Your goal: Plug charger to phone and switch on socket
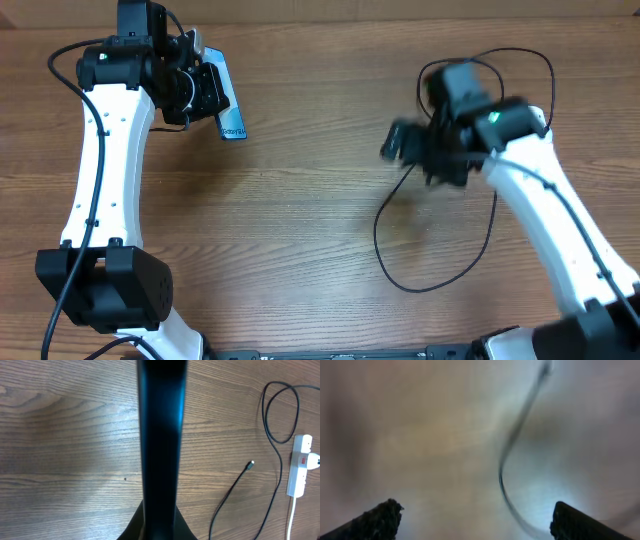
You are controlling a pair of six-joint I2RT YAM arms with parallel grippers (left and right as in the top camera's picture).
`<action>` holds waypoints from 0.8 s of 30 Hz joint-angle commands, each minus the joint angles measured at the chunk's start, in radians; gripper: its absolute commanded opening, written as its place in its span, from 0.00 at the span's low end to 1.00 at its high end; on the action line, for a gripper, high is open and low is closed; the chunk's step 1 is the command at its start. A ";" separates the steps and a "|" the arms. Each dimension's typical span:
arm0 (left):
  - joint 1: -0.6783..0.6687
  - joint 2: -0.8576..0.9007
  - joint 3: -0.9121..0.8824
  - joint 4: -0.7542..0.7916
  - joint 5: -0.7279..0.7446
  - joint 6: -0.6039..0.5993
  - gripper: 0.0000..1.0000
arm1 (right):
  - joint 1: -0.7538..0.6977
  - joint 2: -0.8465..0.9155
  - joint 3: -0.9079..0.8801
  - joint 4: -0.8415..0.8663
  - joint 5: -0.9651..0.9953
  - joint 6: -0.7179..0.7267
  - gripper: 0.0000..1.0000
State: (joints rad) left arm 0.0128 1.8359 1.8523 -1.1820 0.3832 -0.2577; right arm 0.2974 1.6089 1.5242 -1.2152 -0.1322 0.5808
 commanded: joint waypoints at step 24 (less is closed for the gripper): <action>-0.007 -0.010 0.015 0.000 0.009 0.019 0.04 | -0.117 0.525 0.126 0.090 0.137 0.247 0.79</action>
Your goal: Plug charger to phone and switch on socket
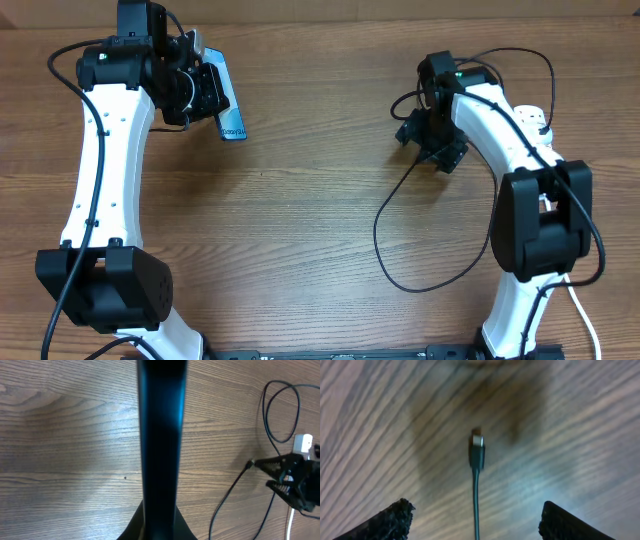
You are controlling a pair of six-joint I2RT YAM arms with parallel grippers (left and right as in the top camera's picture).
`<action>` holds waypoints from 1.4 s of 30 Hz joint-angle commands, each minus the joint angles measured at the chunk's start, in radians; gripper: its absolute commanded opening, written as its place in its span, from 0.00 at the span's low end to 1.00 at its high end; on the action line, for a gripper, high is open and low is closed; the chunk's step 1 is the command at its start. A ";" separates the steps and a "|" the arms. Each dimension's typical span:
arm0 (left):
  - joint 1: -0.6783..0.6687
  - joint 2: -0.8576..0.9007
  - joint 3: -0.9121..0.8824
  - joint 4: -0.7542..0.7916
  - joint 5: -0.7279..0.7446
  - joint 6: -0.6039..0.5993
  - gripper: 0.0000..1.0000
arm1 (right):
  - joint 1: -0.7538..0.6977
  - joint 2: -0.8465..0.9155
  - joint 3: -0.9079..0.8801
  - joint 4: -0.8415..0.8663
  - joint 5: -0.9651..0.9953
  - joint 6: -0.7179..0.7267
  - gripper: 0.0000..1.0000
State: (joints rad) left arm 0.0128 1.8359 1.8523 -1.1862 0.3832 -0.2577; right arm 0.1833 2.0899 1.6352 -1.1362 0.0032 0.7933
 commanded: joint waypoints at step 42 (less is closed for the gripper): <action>-0.007 -0.010 0.015 0.003 0.009 0.019 0.04 | -0.003 0.149 0.000 0.009 -0.035 0.098 0.26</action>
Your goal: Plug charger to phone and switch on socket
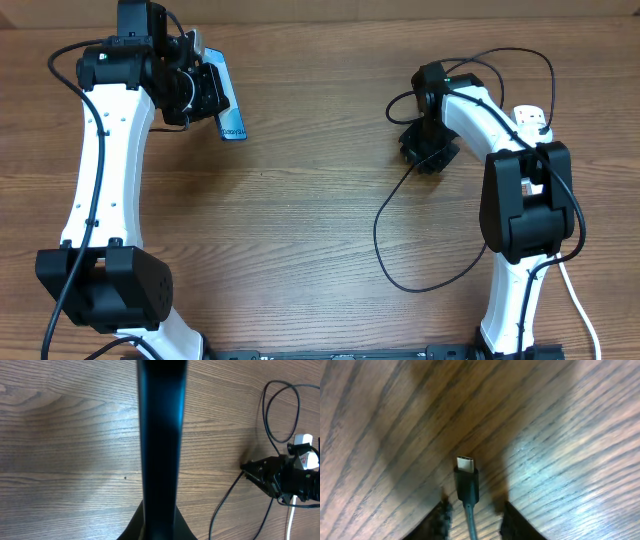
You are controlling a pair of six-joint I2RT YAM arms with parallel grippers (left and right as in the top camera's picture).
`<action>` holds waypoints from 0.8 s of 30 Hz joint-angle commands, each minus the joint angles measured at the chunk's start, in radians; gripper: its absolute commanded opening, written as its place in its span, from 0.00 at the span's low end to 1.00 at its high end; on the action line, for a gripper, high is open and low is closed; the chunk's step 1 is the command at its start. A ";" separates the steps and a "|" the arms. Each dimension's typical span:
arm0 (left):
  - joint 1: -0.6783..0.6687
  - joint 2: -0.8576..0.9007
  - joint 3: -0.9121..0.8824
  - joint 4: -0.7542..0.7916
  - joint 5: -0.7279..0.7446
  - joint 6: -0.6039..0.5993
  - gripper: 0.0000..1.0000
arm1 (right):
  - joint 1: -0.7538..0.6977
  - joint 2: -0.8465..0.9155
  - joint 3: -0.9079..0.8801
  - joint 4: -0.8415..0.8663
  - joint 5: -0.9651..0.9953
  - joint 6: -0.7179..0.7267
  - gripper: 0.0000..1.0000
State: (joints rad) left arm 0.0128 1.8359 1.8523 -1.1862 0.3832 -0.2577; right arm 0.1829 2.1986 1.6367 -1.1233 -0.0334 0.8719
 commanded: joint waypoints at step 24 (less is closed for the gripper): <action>-0.007 -0.010 0.015 -0.012 0.045 0.106 0.04 | -0.004 0.007 0.001 0.139 -0.116 -0.390 0.04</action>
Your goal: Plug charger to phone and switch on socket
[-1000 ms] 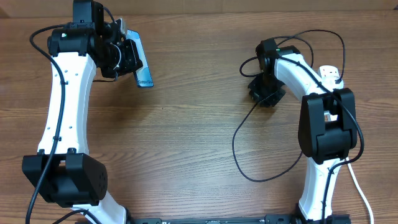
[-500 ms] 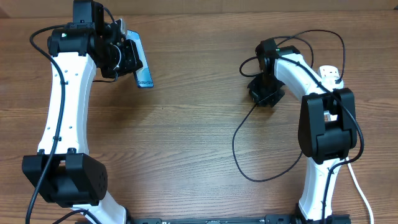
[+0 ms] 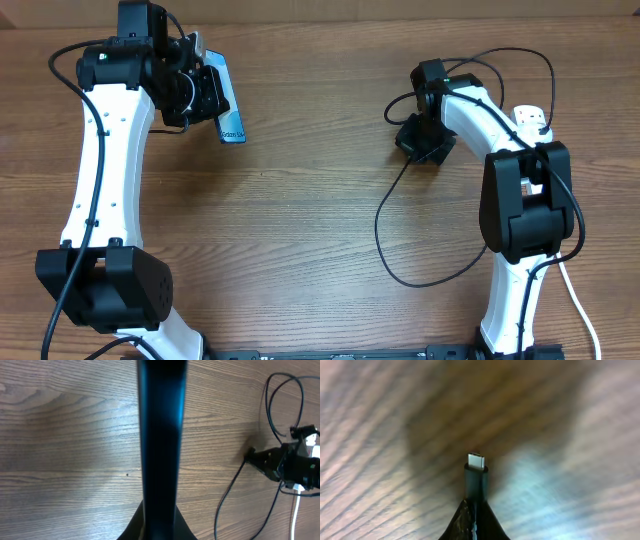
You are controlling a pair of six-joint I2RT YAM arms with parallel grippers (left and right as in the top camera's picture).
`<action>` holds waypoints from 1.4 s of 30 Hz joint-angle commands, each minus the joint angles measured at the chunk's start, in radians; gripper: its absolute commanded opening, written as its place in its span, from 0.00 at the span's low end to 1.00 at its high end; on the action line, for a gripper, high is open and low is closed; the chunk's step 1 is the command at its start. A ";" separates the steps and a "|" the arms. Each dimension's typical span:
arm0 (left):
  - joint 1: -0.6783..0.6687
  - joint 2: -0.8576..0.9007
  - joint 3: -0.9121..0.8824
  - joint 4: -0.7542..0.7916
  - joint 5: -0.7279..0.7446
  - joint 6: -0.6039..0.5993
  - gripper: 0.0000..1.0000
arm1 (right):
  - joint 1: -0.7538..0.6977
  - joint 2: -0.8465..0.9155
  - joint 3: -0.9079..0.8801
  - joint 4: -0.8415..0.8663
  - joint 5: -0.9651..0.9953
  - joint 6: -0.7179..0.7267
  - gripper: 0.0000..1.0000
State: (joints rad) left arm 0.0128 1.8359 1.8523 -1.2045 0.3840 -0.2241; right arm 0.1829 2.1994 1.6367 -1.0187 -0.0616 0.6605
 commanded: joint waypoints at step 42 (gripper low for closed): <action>-0.027 -0.010 0.014 0.124 0.285 0.236 0.04 | 0.272 -0.195 0.174 -0.164 -0.039 -0.223 0.73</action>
State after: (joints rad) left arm -0.0116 1.8359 1.8523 -1.0782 0.6628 0.0216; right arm 0.4744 1.9564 1.7557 -1.2026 -0.1314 0.4332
